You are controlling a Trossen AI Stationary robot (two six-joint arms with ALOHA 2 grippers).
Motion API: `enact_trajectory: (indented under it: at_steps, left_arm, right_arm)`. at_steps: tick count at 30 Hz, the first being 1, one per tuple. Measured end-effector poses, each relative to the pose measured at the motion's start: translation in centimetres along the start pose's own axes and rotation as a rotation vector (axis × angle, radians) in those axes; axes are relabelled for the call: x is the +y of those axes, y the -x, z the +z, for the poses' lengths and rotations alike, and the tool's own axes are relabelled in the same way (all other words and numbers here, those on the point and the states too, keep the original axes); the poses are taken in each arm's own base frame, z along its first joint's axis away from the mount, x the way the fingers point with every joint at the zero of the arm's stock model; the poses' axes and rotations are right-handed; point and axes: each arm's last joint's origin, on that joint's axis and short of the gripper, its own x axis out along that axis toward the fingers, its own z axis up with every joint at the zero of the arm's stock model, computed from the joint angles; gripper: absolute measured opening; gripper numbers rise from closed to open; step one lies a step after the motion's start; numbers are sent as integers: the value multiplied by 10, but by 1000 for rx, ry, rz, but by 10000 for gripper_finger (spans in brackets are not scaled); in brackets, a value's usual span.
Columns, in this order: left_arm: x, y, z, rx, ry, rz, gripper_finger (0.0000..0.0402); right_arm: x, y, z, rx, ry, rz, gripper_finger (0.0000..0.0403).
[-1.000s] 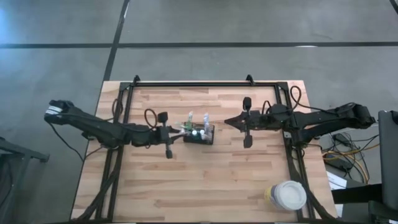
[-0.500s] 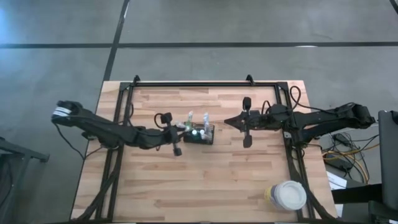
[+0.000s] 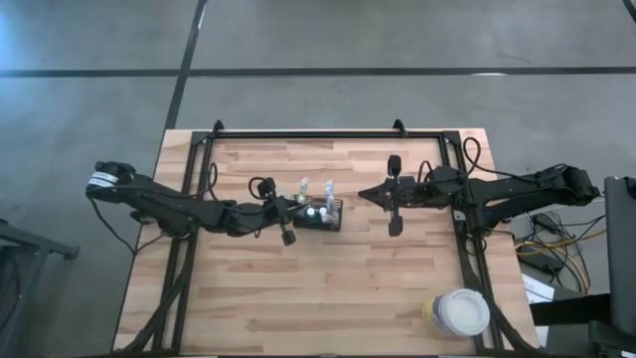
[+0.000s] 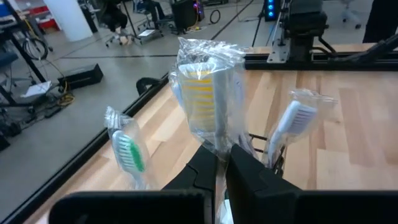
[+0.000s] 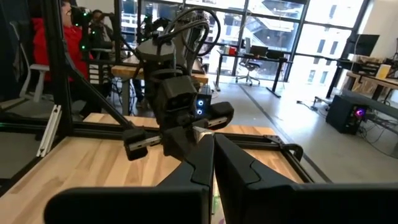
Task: Pick & Place toothbrushing station
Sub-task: Put the orange toothbrush into the wire organizer
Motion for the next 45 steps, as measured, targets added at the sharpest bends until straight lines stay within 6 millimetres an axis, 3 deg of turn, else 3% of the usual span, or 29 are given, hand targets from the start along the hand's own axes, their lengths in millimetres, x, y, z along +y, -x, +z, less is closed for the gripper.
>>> enact_trajectory:
  at_steps: [17,23,35,45]
  left_arm:
    - [-11,-18,-36,88,-19,11,16]
    - [-14,-22,-39,91,-14,19,17]
    - [-10,-11,-24,58,10,-110,159]
    - [-9,-8,-20,45,39,-117,180]
  right_arm:
    - [0,0,-1,5,0,1,8]
    - [0,0,-3,10,1,1,8]
    - [0,0,-3,9,-13,1,8]
    - [0,0,-3,10,-15,1,8]
